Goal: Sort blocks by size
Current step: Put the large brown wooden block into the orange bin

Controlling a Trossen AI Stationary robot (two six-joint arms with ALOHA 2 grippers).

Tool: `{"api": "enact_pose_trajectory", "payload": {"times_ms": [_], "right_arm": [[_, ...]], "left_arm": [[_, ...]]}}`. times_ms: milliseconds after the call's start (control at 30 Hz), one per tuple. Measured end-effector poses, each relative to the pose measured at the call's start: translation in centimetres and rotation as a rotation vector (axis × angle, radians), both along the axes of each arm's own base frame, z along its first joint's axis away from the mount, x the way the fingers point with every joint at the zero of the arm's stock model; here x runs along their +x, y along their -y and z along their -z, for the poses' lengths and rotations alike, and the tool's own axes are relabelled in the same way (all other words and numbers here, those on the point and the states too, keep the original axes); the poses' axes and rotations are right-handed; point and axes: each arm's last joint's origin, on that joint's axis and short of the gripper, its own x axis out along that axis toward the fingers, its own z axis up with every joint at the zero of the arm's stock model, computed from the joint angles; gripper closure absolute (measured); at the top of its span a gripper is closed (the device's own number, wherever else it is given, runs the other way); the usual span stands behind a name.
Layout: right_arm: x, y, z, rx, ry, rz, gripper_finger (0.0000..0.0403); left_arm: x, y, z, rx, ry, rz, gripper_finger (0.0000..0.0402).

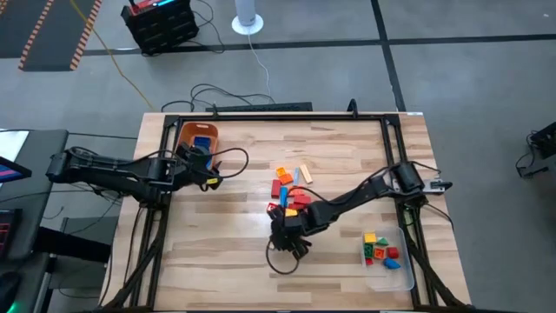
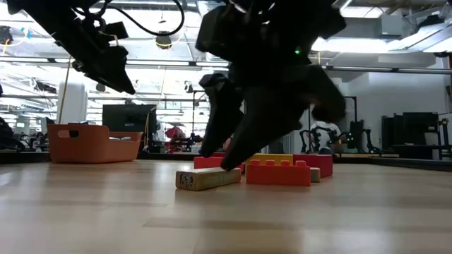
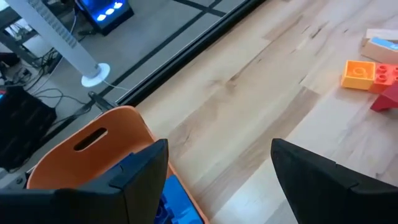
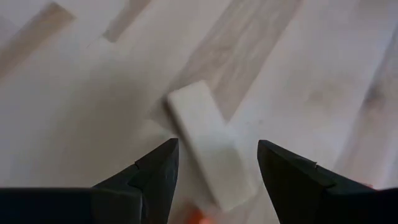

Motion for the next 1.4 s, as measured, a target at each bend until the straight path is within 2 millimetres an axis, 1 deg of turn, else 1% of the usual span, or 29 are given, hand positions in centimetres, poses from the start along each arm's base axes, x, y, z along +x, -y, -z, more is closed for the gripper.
{"api": "enact_pose_trajectory", "payload": {"times_ms": [67, 200, 367, 533, 633, 733, 867, 900, 933, 1033, 1067, 1200, 1333, 1400], "right_arm": [[0.3, 0.3, -0.1, -0.006, 0.013, -0.004, 0.0152], [0.2, 0.8, 0.2, 0.001, -0.014, -0.011, 0.0153], [0.2, 1.4, 0.4, 0.009, -0.048, -0.009, 0.0168], [0.6, 1.7, 2.0, 0.021, -0.075, -0.004, 0.0182], [0.6, 1.7, 2.0, 0.017, -0.078, -0.003, 0.019], [0.5, 1.7, 2.0, 0.016, -0.079, -0.003, 0.0213], [0.5, 2.1, 1.9, 0.01, -0.089, 0.009, 0.027], [0.5, 2.3, 1.9, 0.014, -0.092, 0.019, 0.0279], [0.6, 2.5, 1.9, 0.02, -0.096, 0.035, 0.0279], [0.6, 3.4, 0.9, 0.022, -0.128, 0.085, 0.0279], [0.7, 3.8, 0.3, 0.019, -0.132, 0.1, 0.0279], [0.6, 5.0, -3.4, 0.033, -0.074, 0.162, 0.0279], [-0.6, 5.4, -5.7, -0.022, -0.063, 0.239, 0.0277], [-1.6, 5.7, -6.7, -0.036, -0.097, 0.288, 0.0273]], "left_arm": [[0.0, 0.0, 0.0, 0.002, -0.004, 0.003, 0.0125], [0.0, 0.0, 0.0, 0.004, -0.008, 0.004, 0.0125], [0.0, 0.0, 0.0, 0.012, -0.018, 0.012, 0.0125], [0.0, 0.0, 0.0, 0.014, -0.021, 0.014, 0.0125], [0.0, 0.0, 0.0, 0.014, -0.023, 0.014, 0.0125], [0.0, 0.0, 0.0, 0.013, -0.024, 0.014, 0.0125], [0.0, 0.0, 0.0, 0.013, -0.023, 0.014, 0.0125], [0.0, 0.0, 0.0, 0.013, -0.023, 0.014, 0.0125], [0.0, 0.0, 0.0, 0.011, -0.022, 0.016, 0.0125], [0.1, 0.0, 0.0, 0.005, -0.02, 0.032, 0.0124], [0.1, 0.0, -0.1, 0.01, -0.024, 0.037, 0.0124], [0.2, 0.1, -0.1, 0.021, -0.03, 0.051, 0.0124], [0.4, 0.4, -0.2, 0.035, -0.01, 0.083, 0.0124], [0.6, 0.6, -0.1, 0.044, 0.0, 0.104, 0.0124]]}}
